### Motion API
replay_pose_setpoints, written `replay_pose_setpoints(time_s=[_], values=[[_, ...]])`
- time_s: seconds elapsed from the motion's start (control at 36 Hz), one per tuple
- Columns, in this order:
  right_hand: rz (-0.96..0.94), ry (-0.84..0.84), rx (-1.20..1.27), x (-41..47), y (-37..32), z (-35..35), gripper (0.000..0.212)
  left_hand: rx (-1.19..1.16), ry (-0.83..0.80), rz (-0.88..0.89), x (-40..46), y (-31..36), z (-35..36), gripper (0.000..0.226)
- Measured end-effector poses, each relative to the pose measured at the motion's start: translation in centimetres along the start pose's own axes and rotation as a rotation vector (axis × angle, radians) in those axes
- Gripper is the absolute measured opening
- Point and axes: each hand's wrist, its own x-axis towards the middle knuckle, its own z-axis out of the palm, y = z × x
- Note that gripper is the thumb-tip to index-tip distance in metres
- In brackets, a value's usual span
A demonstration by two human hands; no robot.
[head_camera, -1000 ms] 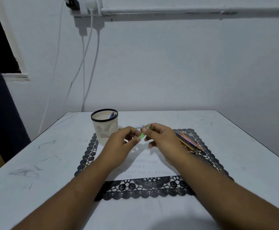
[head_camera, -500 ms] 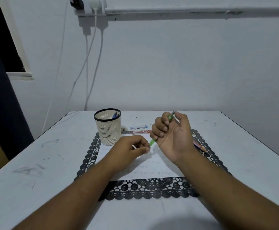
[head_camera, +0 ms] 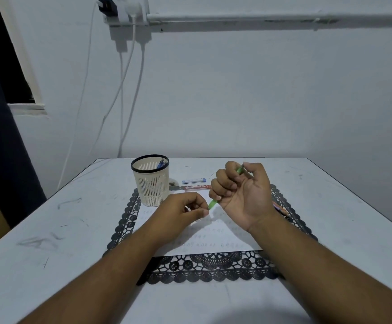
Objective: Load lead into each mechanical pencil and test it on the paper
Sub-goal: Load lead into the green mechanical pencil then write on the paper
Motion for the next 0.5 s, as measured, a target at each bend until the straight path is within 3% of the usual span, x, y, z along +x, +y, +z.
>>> replay_pose_setpoints(time_s=[0.5], values=[[0.027,-0.078,-0.021,0.16,-0.37,-0.02,0.034,-0.023,-0.035,-0.002,0.03,0.19,-0.02,0.010]])
